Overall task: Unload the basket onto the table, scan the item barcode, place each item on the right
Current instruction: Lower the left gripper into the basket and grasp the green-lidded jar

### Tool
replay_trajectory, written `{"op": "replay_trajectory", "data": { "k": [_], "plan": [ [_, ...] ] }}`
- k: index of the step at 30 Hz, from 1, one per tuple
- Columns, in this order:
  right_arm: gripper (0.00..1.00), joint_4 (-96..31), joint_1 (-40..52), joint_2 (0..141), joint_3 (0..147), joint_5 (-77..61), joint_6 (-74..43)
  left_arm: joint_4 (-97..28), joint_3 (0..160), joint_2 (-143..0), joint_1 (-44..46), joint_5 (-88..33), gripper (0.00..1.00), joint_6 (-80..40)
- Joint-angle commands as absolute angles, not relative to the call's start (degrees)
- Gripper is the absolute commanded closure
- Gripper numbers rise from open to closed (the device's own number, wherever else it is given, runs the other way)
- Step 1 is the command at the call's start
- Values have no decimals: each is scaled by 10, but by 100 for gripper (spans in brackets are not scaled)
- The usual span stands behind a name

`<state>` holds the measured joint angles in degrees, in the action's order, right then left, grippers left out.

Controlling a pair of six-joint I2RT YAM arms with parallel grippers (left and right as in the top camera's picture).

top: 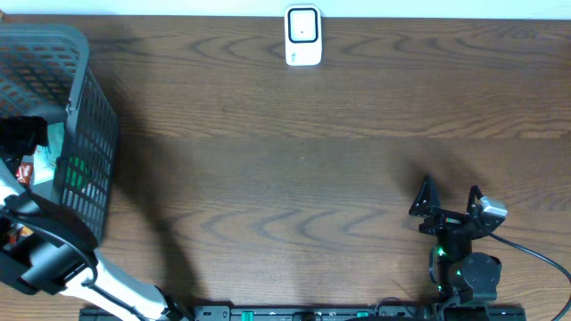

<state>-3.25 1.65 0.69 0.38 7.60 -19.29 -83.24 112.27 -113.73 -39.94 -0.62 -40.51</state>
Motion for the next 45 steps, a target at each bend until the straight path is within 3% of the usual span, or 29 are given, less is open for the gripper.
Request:
{"op": "replay_trajectory", "data": {
  "k": [1,45],
  "plan": [
    [1,-34,20,4,3,85,-197,-837,1112,-1151,-394,-10,2,-403],
    [1,-34,20,4,3,85,-197,-664,879,-1155,-352,-34,2,-394]
  ]
}}
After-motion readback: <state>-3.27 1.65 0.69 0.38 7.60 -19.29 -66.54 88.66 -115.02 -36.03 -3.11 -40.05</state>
